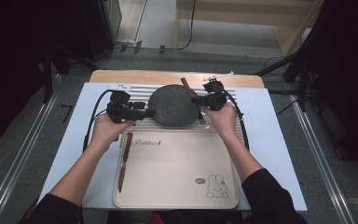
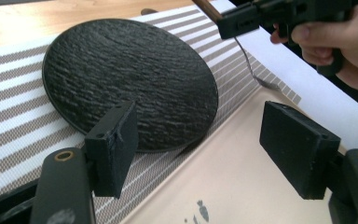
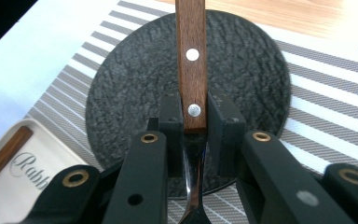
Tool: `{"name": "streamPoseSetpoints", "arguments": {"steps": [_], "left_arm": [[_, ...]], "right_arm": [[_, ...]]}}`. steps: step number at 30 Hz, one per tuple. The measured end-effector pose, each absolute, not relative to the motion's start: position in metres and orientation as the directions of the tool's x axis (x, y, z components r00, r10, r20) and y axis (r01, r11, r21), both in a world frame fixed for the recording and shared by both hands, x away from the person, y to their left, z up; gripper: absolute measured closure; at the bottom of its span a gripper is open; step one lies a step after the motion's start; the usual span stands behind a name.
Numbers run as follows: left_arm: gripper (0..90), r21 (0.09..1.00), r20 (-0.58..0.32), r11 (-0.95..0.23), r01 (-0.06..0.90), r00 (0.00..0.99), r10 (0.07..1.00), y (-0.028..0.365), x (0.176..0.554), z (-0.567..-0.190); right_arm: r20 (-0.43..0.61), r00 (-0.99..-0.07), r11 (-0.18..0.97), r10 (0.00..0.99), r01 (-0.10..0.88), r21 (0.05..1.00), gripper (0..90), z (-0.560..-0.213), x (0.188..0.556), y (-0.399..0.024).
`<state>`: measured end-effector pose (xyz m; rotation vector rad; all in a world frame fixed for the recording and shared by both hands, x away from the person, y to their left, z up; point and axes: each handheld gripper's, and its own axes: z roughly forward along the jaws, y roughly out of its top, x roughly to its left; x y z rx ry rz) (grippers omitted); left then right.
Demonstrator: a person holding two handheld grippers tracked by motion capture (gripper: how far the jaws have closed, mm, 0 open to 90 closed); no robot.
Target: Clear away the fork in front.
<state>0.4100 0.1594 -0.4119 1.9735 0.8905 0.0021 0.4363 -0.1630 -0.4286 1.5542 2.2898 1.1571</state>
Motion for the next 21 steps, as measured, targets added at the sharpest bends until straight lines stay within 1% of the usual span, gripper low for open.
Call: {"name": "streamPoseSetpoints", "arguments": {"steps": [5,12,21], "left_arm": [[28.7,0.755,-0.363,-0.267,0.599,0.722,0.589,0.155,0.415,-0.412],[28.6,0.760,-0.334,-0.273,0.590,0.714,0.615,0.144,0.425,-0.407],[28.6,0.761,-0.319,-0.277,0.586,0.710,0.627,0.125,0.435,-0.402]], "right_arm": [[0.295,-0.475,0.171,0.829,0.717,0.675,75.8,-0.428,0.432,-0.157],[0.297,-0.499,0.180,0.814,0.703,0.688,75.8,-0.429,0.427,-0.148],[0.310,-0.514,0.174,0.800,0.692,0.700,75.8,-0.433,0.421,-0.138]]}}
